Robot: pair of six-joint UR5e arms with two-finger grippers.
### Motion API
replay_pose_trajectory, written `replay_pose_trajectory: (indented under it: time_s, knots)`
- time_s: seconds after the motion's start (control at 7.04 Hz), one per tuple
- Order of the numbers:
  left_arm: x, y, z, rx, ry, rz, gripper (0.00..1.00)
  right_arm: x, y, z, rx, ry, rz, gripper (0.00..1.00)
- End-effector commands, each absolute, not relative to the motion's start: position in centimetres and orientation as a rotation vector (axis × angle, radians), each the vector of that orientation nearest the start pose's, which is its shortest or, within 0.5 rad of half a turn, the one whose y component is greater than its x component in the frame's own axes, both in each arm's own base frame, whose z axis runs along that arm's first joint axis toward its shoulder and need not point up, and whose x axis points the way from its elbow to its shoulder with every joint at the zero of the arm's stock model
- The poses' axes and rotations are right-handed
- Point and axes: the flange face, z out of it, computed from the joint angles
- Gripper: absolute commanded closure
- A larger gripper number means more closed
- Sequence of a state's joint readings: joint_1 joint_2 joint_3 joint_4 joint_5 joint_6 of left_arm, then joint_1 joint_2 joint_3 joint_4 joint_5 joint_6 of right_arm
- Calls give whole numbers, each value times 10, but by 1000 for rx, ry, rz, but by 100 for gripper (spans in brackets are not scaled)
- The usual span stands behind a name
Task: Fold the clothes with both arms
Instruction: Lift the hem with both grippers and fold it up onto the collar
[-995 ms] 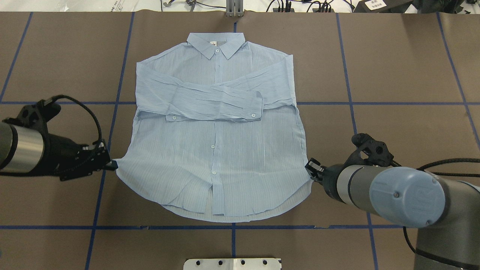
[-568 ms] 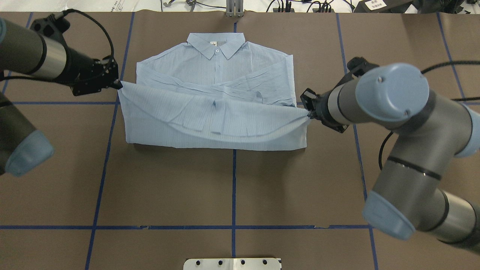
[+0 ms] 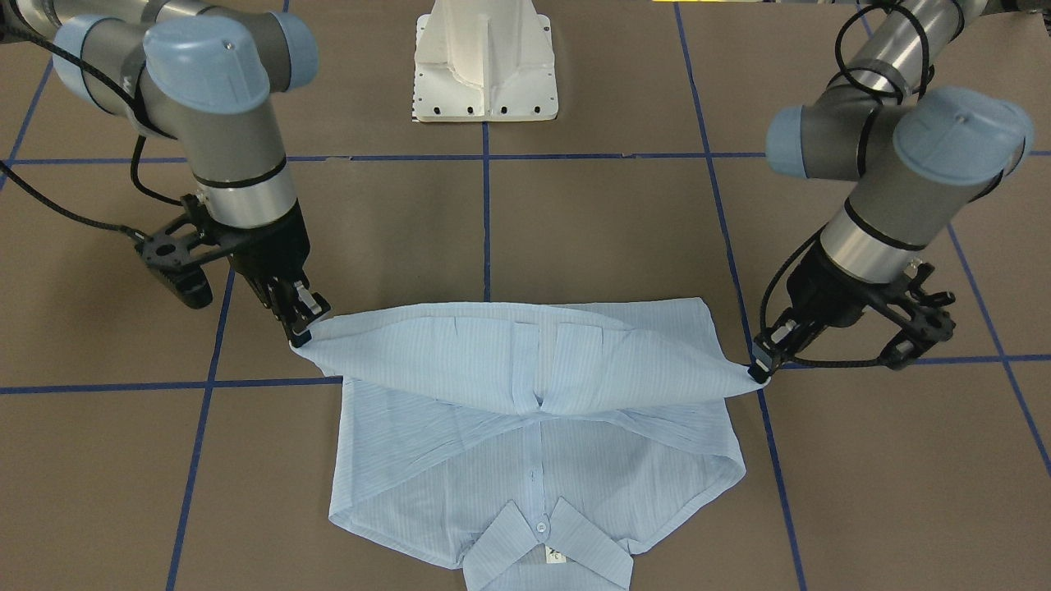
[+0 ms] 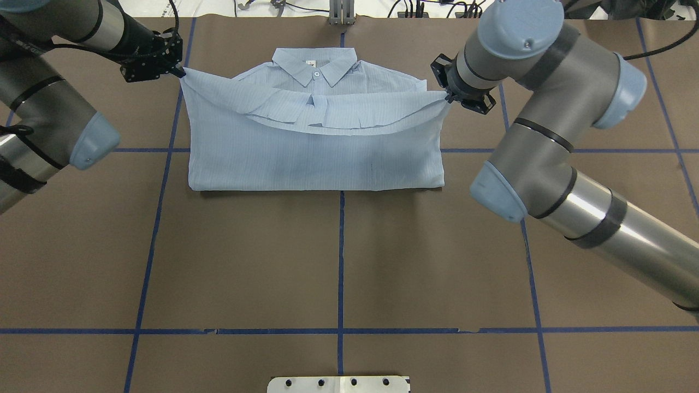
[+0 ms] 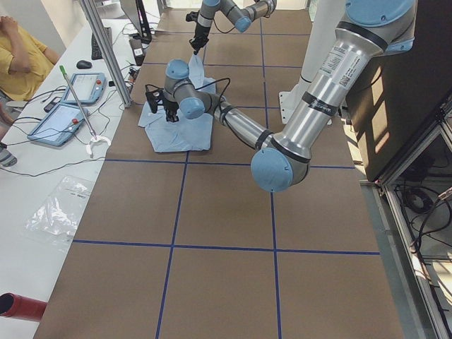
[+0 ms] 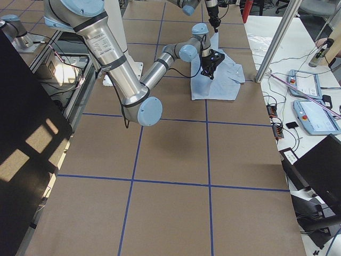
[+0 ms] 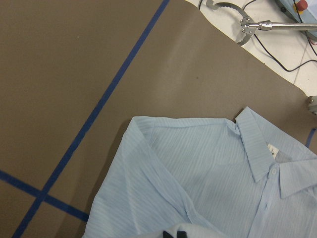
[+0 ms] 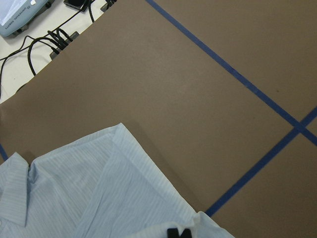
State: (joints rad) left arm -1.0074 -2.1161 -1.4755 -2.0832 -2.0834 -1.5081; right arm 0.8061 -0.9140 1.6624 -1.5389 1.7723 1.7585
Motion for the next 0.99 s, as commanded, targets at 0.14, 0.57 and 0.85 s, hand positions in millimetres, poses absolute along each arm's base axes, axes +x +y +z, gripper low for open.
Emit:
replay_pose_trajectory:
  time_s: [0.14, 0.57, 0.85]
  knots:
    - [338, -703, 371, 135, 1080, -621, 100, -453, -654, 260, 62, -808, 869, 100]
    - [368, -718, 386, 160, 1061, -621, 100, -465, -665, 291, 62, -785, 861, 100]
    - [386, -714, 394, 185, 1032, -630, 100, -468, -668, 302, 67, -761, 844, 100]
